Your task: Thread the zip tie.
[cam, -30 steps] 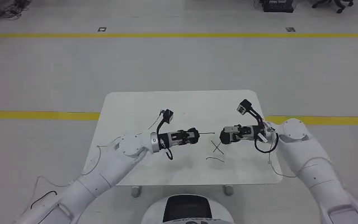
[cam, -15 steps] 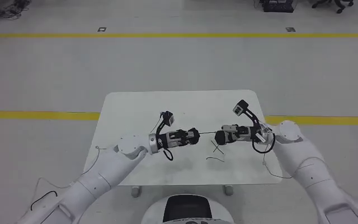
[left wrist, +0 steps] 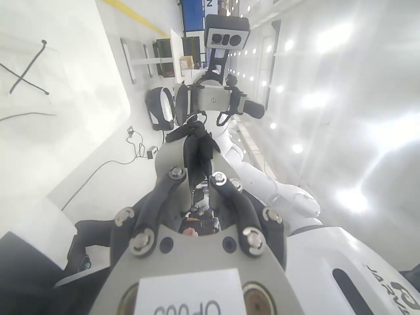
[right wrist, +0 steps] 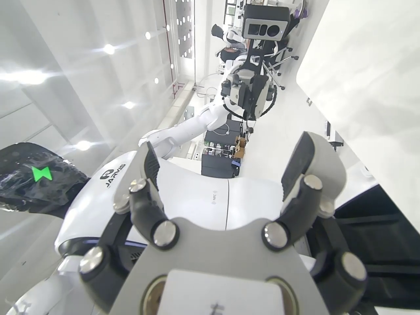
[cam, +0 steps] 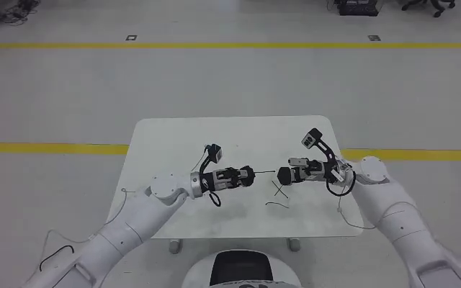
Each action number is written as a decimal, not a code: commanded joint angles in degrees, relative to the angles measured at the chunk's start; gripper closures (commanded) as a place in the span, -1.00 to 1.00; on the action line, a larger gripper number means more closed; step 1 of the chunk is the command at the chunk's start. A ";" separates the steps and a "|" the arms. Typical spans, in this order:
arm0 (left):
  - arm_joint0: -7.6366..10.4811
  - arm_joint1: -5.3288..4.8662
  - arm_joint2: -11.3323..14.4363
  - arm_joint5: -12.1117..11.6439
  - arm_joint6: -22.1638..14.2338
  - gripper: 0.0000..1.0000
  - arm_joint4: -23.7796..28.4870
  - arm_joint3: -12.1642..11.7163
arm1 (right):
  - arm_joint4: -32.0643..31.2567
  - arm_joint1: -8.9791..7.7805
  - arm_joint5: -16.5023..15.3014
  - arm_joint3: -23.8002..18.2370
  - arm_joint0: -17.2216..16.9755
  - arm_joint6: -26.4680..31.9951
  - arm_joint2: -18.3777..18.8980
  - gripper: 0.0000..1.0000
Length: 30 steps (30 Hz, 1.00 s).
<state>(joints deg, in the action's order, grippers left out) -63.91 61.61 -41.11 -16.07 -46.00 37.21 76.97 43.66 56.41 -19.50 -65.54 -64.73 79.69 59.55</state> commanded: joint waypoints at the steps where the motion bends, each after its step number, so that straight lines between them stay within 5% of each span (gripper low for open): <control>1: -0.10 -0.04 -0.09 0.63 -0.27 1.00 -0.35 -0.10 | -0.38 0.02 0.02 0.70 0.44 -0.05 -0.55 -1.00; 3: -0.22 0.02 -0.12 1.15 -0.18 1.00 -0.29 0.03 | -0.34 0.14 0.02 1.28 0.92 -0.05 -1.38 -1.00; 5: -0.23 0.12 0.00 1.74 -0.55 1.00 0.04 0.07 | -0.66 0.27 0.02 1.94 1.40 -0.05 -2.00 -0.58; 8: -0.11 0.34 0.17 2.50 -1.21 1.00 0.77 -0.37 | -1.07 0.56 0.02 3.39 2.09 -0.05 -2.69 -0.38; 9: -0.07 0.41 0.23 2.67 -0.98 1.00 0.71 -0.54 | -1.20 0.67 0.02 3.70 2.25 -0.05 -2.90 0.00; 30: 0.42 1.52 -0.06 5.52 -1.23 1.00 3.44 -2.91 | -2.52 0.96 0.02 3.32 2.11 -0.05 -3.54 0.42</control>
<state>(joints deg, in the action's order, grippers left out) -63.47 63.12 -41.09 -10.56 -47.14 40.61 74.09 41.23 57.40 -19.48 -62.04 -62.56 79.64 55.99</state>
